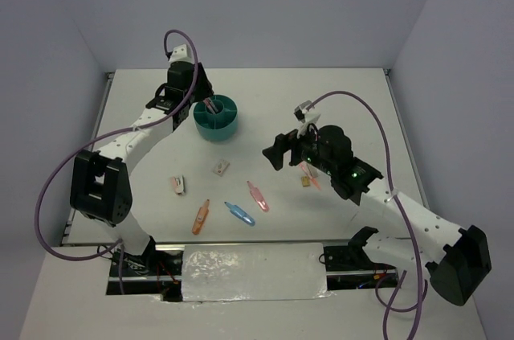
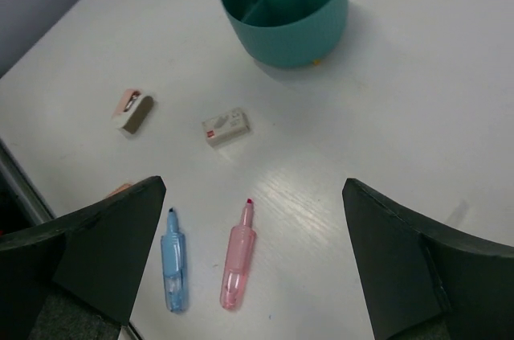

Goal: Sort the stationery into containers
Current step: Place the pen in the storage box, then pick up the pen from the center of the board.

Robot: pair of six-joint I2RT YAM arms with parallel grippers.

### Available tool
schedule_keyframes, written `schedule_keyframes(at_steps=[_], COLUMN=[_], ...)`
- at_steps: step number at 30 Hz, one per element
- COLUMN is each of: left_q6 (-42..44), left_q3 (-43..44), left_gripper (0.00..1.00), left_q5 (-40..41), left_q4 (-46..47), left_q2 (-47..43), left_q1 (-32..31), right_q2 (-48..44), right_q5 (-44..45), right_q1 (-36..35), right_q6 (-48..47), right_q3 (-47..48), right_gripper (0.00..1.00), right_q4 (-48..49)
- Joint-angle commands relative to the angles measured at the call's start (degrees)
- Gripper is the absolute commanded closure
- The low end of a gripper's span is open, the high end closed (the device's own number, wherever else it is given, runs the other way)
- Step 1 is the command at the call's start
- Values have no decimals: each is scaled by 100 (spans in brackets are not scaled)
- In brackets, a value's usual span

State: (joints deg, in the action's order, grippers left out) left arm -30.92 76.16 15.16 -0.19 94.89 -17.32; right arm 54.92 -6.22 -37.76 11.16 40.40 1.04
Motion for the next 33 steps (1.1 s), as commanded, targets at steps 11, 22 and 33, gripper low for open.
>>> schedule_keyframes(at_steps=[11,22,33], left_q6=[-653,6,788], left_q3=[154,-1209,-2167], left_gripper=[6,1,1], left_q5=[181,-936,-1357], left_q4=[-2291,-3505,-3505], left_q2=[-1630,-3793,-4295], left_q1=[-666,-869,-869], right_q2=[2372,2797,2743], right_q5=[1420,920,903], right_q1=[1138,1288,1288], right_q6=[528,53,-96], right_q3=[1759,1655,1057], right_gripper=[29,55,63], right_q4=[-2413,-2978,-2899])
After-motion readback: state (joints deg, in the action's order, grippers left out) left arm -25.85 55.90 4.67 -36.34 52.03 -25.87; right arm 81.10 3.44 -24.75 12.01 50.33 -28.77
